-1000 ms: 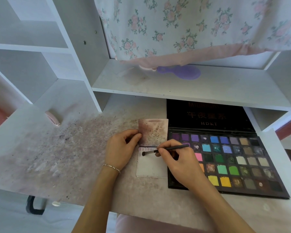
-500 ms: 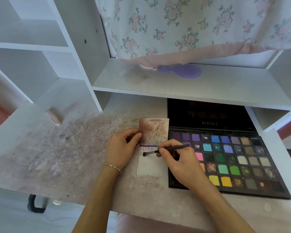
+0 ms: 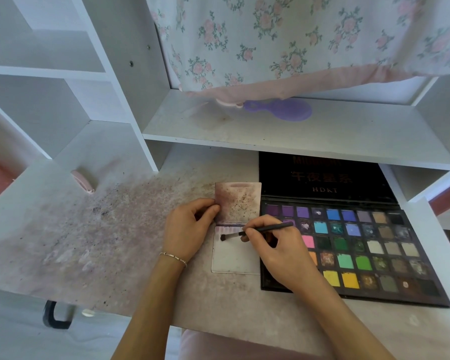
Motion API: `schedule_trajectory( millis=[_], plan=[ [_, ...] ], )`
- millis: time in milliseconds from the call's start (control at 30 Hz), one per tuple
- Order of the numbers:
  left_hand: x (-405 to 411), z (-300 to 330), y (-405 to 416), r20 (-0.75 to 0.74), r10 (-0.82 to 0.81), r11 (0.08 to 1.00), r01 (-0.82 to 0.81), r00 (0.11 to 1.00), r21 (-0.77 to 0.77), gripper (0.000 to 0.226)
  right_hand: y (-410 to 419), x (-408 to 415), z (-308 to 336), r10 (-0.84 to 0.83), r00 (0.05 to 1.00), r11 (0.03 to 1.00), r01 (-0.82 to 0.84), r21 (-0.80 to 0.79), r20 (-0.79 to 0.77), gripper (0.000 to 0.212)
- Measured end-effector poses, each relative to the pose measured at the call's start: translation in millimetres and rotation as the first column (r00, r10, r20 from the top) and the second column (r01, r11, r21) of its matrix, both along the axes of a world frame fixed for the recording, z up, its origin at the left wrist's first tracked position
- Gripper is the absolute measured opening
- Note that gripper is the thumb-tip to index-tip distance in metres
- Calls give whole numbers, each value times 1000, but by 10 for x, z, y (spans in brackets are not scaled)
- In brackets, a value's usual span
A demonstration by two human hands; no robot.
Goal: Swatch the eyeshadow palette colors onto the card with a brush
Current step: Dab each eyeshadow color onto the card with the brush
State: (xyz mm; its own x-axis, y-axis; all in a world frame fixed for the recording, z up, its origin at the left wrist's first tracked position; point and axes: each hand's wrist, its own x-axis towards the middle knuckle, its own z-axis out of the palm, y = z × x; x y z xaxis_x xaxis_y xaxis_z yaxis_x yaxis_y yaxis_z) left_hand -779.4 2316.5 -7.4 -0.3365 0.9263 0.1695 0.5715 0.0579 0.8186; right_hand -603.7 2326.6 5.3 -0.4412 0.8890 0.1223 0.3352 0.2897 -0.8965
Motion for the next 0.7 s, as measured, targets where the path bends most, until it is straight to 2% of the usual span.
schedule_trajectory(
  millis=[233,400,500,700],
  plan=[
    [2,2,0,-7,5,1000,-5,1000,1,10,-9,9,18,-2,1000,1000,2,-4,-24,25],
    [4,9,-4,13,12,1000,-12,1000,-3,10,-43,60,44,-115,964,993,110,-32,-240,30],
    [4,16,-12,29,9,1000,-8,1000,-9,11,-63,130,55,-179,932,984,171,-55,-316,31],
    [5,18,-14,18,9,1000,-9,1000,-15,11,-66,494,99,-331,908,933,356,55,-257,31]
  ],
)
